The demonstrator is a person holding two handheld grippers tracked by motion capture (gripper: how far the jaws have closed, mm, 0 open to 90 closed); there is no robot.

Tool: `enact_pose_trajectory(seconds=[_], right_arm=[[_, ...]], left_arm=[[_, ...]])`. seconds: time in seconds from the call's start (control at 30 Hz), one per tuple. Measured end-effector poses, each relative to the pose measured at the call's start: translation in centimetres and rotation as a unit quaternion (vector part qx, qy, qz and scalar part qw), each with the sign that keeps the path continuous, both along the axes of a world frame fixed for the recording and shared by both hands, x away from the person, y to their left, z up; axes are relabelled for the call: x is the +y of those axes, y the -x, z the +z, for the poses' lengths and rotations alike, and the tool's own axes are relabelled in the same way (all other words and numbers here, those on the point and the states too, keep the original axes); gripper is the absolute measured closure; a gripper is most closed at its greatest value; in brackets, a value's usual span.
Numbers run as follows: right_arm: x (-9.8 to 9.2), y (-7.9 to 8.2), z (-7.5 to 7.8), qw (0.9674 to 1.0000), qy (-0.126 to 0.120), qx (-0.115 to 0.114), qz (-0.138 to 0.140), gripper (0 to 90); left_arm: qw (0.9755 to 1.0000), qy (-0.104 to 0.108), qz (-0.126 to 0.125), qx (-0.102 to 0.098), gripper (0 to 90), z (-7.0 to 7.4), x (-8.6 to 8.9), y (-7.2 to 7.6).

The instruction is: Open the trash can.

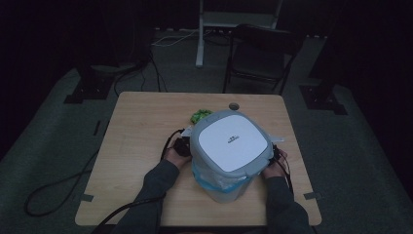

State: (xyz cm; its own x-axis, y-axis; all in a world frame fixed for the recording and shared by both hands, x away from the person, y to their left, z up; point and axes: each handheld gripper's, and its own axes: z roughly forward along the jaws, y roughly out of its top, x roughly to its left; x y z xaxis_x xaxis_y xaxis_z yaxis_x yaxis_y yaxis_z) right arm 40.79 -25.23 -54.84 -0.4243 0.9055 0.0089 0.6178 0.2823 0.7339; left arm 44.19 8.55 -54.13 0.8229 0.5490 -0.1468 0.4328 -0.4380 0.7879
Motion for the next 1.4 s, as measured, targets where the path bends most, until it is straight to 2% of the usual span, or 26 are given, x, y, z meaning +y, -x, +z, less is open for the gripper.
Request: enact_pose_trajectory(seconds=[0.57, 0.7, 0.9, 1.03, 1.13, 1.23, 1.33, 1.4], right_arm=[[0.0, 0.01, -0.01, 1.0, 0.0, 0.0, 0.0, 21.2], [0.0, 0.01, -0.01, 1.0, 0.0, 0.0, 0.0, 21.2], [-0.02, 0.0, -0.01, 1.0, 0.001, -0.001, 0.001, 21.2], [0.0, 0.0, -0.01, 1.0, 0.0, 0.0, 0.0, 21.1], [0.0, 0.01, -0.01, 1.0, 0.0, 0.0, 0.0, 21.2], [-0.01, -0.01, 0.0, 1.0, 0.0, 0.0, 0.0, 21.2], [-0.01, -0.04, 0.0, 1.0, 0.0, 0.0, 0.002, 21.2], [-0.01, -0.05, 0.0, 1.0, 0.0, 0.0, 0.002, 21.2]], left_arm=[[0.9995, -0.03, 0.009, 0.003, 90.0, -0.2, -0.4, -0.06], [0.999, -0.042, 0.012, 0.001, 90.0, -0.21, -0.55, -0.05], [0.9987, -0.048, 0.015, -0.006, 90.0, -0.2, -0.68, 0.1], [0.9988, -0.046, 0.014, -0.012, 90.0, -0.17, -0.66, 0.19], [0.9995, -0.03, 0.011, -0.007, 90.0, -0.15, -0.46, 0.16], [0.9997, -0.023, 0.005, -0.002, 90.0, -0.14, -0.41, -0.03], [1.0, -0.005, 0.001, 0.003, 90.0, 0.04, -0.43, -0.27], [1.0, -0.002, -0.006, 0.006, 90.0, 0.1, -0.67, -0.45]])
